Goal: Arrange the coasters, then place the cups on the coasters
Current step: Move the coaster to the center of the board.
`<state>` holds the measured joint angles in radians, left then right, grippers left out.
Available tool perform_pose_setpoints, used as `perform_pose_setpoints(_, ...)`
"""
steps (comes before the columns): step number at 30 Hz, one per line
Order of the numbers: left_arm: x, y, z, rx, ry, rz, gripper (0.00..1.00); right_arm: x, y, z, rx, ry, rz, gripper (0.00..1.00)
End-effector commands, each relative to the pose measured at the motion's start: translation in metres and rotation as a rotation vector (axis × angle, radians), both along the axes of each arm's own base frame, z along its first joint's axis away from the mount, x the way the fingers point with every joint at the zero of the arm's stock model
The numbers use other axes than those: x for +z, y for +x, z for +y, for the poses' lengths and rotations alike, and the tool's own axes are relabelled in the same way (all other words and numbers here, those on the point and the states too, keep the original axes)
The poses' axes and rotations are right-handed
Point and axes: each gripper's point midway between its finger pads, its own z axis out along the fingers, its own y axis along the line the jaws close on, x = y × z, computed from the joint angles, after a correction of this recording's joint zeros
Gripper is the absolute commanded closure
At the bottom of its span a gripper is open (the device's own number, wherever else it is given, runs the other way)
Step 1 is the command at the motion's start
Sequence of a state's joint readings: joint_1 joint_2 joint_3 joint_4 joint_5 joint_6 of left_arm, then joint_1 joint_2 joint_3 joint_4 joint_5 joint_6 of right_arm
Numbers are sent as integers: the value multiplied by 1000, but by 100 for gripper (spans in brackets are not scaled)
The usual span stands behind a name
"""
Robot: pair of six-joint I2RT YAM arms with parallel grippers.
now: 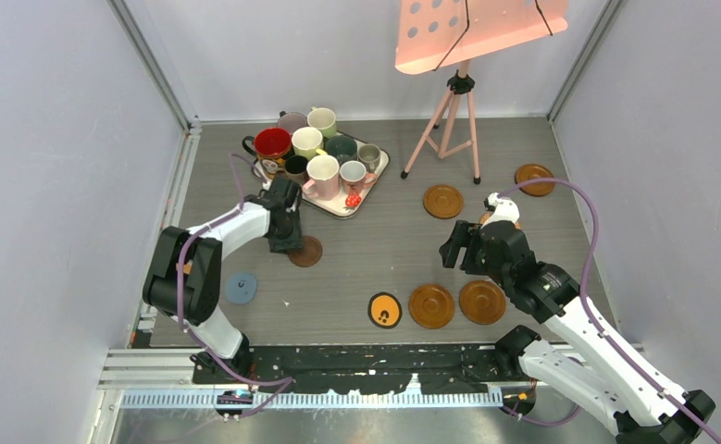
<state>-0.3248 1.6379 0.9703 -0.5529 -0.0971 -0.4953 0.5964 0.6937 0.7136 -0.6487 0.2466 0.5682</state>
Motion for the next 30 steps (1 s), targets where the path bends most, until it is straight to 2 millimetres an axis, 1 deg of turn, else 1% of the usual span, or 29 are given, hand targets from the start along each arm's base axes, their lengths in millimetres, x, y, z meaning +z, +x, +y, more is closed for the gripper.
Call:
perform_pose_setpoints(1, 0, -14, -4, 1, -34, 55, 64, 11, 7, -5, -10, -33, -49, 21)
perform_pose_setpoints(6, -4, -38, -8, -14, -39, 114, 67, 8, 6, -6, -11, -38, -45, 21)
perform_pose_setpoints(8, -2, -46, -12, -30, -36, 125, 67, 7, 6, -6, -11, -33, -44, 21)
perform_pose_setpoints(10, 0, -55, -19, -56, -38, 133, 67, 5, 5, -6, -8, -34, -39, 21)
perform_pose_setpoints(13, 1, -70, -37, -103, -87, 165, 65, 1, 4, -4, 1, -31, -31, 21)
perform_pose_setpoints(16, 2, -84, -48, -139, -99, 190, 65, -5, 1, -1, 17, -27, -10, 21)
perform_pose_setpoints(20, -1, -101, -55, -172, -72, 207, 65, -10, 0, 1, 20, -25, 9, 21)
perform_pose_setpoints(25, -8, -122, -62, -209, -54, 243, 65, -10, 0, 2, 19, -11, 9, 21)
perform_pose_setpoints(30, -4, -136, -71, -239, -42, 242, 64, -10, -1, 2, 19, -12, 9, 21)
